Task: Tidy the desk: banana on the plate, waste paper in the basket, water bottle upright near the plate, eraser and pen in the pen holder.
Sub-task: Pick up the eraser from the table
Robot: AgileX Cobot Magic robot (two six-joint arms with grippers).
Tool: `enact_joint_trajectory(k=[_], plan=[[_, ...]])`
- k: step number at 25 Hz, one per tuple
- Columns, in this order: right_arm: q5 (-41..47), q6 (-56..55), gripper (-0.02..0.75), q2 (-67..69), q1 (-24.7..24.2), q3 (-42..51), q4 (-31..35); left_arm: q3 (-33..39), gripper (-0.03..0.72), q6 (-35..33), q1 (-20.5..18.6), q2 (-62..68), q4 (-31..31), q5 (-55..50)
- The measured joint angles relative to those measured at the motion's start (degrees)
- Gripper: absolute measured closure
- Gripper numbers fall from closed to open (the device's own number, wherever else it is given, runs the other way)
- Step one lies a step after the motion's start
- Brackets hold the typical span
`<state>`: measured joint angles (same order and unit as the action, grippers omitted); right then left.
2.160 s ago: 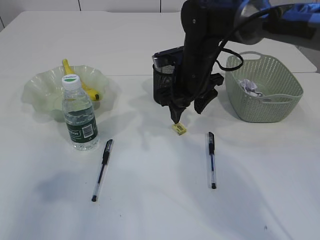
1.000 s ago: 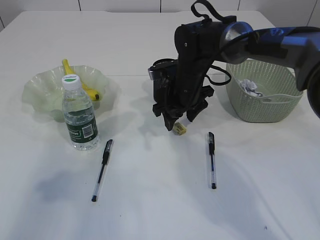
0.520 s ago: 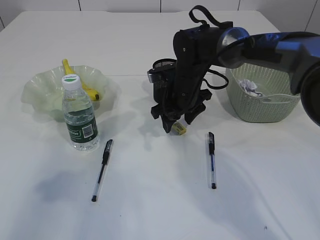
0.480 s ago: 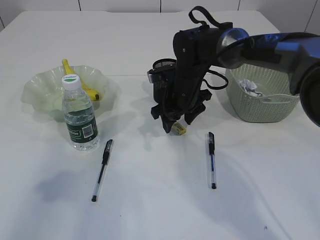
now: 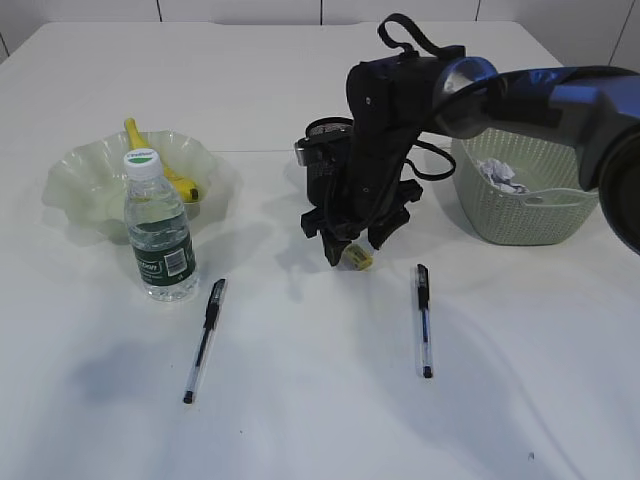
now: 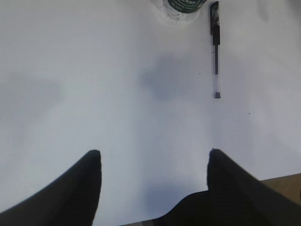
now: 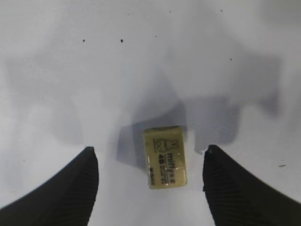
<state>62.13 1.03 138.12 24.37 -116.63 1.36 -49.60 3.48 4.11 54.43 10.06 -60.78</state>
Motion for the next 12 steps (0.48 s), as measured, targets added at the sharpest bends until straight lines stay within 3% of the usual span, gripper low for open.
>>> enact_joint_trajectory(k=[12], plan=[[0.0, -0.1, 0.223, 0.0, -1.3, 0.0, 2.0, 0.0, 0.194, 0.0, 0.0, 0.0, 0.2, 0.3]])
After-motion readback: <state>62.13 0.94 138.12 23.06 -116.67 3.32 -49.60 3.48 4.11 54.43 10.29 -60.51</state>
